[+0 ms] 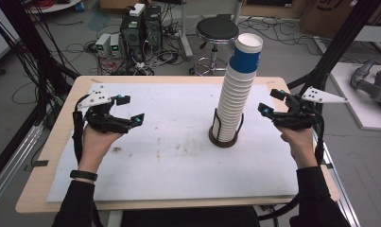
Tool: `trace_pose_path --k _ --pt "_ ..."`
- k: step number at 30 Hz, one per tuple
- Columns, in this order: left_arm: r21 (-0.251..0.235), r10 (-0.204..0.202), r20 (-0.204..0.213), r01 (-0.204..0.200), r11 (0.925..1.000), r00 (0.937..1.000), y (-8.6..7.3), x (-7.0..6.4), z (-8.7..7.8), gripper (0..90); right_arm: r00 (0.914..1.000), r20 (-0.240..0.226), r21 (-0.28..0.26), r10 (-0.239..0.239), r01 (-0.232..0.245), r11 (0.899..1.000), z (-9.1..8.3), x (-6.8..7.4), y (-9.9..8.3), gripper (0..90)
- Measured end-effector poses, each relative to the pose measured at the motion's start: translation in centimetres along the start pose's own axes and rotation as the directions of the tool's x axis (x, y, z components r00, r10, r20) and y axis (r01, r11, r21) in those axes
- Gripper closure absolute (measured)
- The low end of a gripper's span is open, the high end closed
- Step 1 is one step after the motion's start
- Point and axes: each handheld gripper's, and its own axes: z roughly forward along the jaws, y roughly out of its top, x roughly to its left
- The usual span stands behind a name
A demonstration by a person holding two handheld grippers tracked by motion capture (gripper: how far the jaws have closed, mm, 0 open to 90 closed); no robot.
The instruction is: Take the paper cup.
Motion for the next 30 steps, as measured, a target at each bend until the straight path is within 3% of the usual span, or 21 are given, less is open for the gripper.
trace_pose_path --k 5,15,30 --pt "0.008 -0.005 0.011 0.005 1.0 0.9999 0.0 -0.1 0.1 11.6 0.9998 0.016 -0.009 0.008 -0.008 1.0 0.5 0.7 0.6 15.2" --pt "0.008 -0.006 0.027 0.006 1.0 0.9996 0.1 -0.4 0.3 11.6 0.9998 -0.004 -0.018 -0.021 0.021 1.0 1.5 1.4 2.2 15.2" --pt "0.008 0.005 0.053 -0.005 1.0 0.9986 0.4 -0.7 0.5 11.6 0.9994 0.006 0.026 -0.035 0.035 0.999 3.6 1.9 4.5 15.2"
